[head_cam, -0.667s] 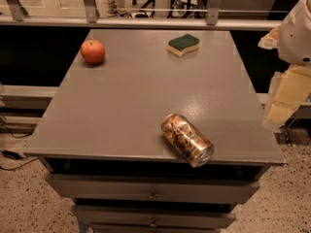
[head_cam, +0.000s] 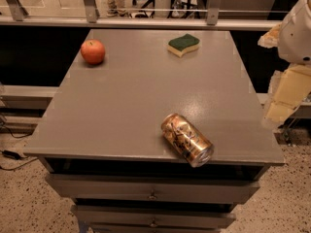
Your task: Move sponge near apple
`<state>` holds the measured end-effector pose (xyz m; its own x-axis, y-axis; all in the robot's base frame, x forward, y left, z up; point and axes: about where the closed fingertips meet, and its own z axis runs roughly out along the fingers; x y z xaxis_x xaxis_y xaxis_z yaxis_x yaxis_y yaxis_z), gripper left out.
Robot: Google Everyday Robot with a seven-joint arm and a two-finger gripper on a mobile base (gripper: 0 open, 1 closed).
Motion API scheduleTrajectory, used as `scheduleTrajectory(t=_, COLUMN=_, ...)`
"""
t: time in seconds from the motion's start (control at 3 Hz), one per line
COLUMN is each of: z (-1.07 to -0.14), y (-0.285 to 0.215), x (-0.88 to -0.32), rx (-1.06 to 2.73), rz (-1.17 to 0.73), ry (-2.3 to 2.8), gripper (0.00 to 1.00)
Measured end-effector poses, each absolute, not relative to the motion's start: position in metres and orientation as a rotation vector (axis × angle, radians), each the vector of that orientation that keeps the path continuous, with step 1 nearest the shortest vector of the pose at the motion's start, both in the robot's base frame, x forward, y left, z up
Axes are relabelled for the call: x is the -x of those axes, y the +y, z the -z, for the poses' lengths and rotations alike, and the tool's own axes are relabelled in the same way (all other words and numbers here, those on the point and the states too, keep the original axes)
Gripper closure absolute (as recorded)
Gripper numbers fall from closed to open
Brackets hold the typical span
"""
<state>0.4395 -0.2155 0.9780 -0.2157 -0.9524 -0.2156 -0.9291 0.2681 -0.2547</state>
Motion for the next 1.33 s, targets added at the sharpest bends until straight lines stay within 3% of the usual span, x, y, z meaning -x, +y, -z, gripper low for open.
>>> scheduleTrajectory(t=0.33, z=-0.982, y=-0.199, x=-0.470, rx=1.684, rz=0.077, ry=2.139, gripper=0.00)
scheduleTrajectory(t=0.67, z=-0.993, y=-0.142, x=-0.554, rx=1.569, rz=-0.045, ry=1.951, gripper=0.00)
scheduleTrajectory(t=1.0, z=-0.998, y=-0.102, x=-0.602, rx=1.472, rz=-0.115, ry=1.841, gripper=0.00)
scheduleTrajectory(t=1.33, z=-0.998, y=-0.102, x=-0.602, rx=1.466, rz=-0.120, ry=1.837, gripper=0.00)
